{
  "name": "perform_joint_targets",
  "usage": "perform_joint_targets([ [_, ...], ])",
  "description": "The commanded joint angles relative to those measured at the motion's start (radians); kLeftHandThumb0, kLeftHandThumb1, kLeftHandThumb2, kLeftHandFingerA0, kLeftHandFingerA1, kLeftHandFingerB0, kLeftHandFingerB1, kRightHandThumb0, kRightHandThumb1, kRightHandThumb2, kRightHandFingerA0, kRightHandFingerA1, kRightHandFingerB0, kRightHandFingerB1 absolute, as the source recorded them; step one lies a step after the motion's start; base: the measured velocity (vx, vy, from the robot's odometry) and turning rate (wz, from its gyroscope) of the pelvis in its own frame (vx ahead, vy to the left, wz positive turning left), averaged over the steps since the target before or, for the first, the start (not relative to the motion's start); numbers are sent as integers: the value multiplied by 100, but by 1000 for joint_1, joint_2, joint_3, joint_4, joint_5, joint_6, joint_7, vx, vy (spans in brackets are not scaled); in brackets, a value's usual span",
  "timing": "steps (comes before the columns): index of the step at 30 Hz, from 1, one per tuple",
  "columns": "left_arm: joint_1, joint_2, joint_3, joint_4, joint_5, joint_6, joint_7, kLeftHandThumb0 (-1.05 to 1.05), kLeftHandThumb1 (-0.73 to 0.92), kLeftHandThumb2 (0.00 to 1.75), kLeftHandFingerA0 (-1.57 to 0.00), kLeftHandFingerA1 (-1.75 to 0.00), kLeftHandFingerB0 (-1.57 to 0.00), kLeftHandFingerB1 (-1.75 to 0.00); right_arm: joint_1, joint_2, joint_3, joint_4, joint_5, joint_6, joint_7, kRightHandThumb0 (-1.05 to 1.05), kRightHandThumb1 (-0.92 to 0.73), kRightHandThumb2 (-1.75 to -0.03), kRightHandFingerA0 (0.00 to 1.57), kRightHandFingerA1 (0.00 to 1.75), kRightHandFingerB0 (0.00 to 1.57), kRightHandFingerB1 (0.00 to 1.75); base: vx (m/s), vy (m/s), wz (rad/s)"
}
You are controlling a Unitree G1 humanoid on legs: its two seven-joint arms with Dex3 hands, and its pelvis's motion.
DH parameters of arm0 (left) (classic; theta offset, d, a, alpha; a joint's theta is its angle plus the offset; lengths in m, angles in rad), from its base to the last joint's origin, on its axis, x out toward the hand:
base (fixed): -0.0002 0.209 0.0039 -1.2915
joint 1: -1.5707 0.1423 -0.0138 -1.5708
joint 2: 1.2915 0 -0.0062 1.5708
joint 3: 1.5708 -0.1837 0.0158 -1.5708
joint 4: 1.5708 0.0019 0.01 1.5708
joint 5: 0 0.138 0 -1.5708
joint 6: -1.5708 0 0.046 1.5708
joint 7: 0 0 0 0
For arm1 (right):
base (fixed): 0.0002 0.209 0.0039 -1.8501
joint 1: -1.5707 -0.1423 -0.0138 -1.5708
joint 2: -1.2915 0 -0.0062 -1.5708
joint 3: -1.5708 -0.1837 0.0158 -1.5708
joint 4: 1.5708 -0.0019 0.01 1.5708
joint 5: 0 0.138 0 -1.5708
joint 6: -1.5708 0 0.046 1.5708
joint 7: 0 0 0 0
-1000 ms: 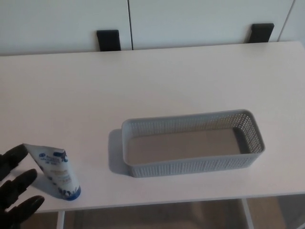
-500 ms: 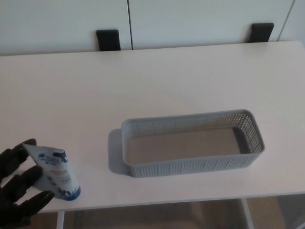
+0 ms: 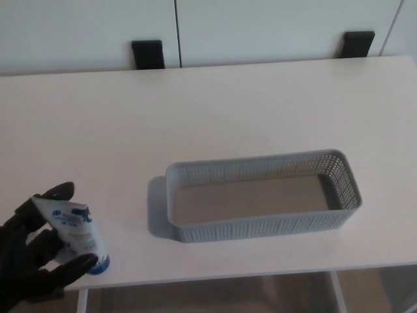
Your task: The robot walks towards a table in front, picks a shampoo with left hand and puts it in a small grey container
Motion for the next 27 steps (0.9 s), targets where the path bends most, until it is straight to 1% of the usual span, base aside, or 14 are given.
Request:
perform_joint_targets([
  [1,-111,31,-102,32,159,86,68,-35,33,82,-94,-86,-4,-43,-10,-18,3,-5,3,13,10,-19,-63,-59,63,43,49,38,0,0,0],
  [2,-121,35,-115,35,176,87,76,-39,59,58,-111,-116,-32,-32,-11,-17,4,-5,3,13,9,-19,-62,-59,63,43,50,38,0,0,0],
  [3,-152,35,-148,53,211,85,85,-21,54,95,-134,-136,-49,-59,-16,-17,3,-6,4,11,10,-18,-62,-58,63,43,50,38,0,0,0],
  [4,-183,32,-184,83,237,69,79,-20,55,97,-131,-135,-61,-65,-21,-19,-3,-7,10,9,13,-18,-61,-58,64,44,51,39,0,0,0],
  [5,-190,37,-201,96,253,52,74,-20,55,97,-131,-135,-61,-65,-25,-22,-8,-7,14,9,16,-18,-61,-58,64,44,51,39,0,0,0],
  [6,-194,29,-202,103,250,51,82,-11,65,80,-110,-156,-79,-56,-28,-22,-13,-7,18,6,17,-18,-61,-58,66,44,52,39,0,0,0],
  [7,-194,21,-210,113,262,30,93,-8,56,101,-101,-151,-90,-86,-35,-26,-12,-7,16,9,16,-20,-61,-58,68,45,53,39,0,0,0],
  [8,-194,15,-222,126,283,-1,106,-8,56,101,-101,-151,-90,-86,-44,-30,-7,-6,9,16,14,-20,-61,-58,68,45,53,39,0,0,0],
  [10,-194,4,-220,129,274,-2,110,-10,48,115,-101,-150,-86,-107,-51,-34,-11,-9,13,17,21,-19,-62,-58,65,44,52,39,0,0,0],
  [15,-187,-9,-210,133,267,-16,101,-11,49,116,-101,-150,-84,-109,-55,-36,-10,-10,13,23,26,-20,-63,-58,65,44,52,39,0,0,0],
  [16,-163,-16,-186,123,239,-34,89,-15,52,105,-102,-150,-78,-110,-56,-44,-3,-12,5,22,27,-19,-62,-58,68,45,54,40,0,0,0],
  [18,-159,-24,-173,110,231,-14,91,-14,53,104,-101,-150,-79,-109,-55,-46,1,-12,2,21,25,-19,-62,-58,68,45,54,39,0,0,0],
  [19,-152,-26,-155,82,210,2,86,-16,57,96,-104,-147,-79,-106,-53,-46,1,-9,2,23,28,-18,-62,-58,68,45,54,40,0,0,0],
  [27,-141,-40,-111,-21,187,14,64,-25,63,88,-104,-142,-76,-101,-52,-42,-8,-1,9,27,31,-18,-62,-58,67,45,54,40,0,0,0],
])
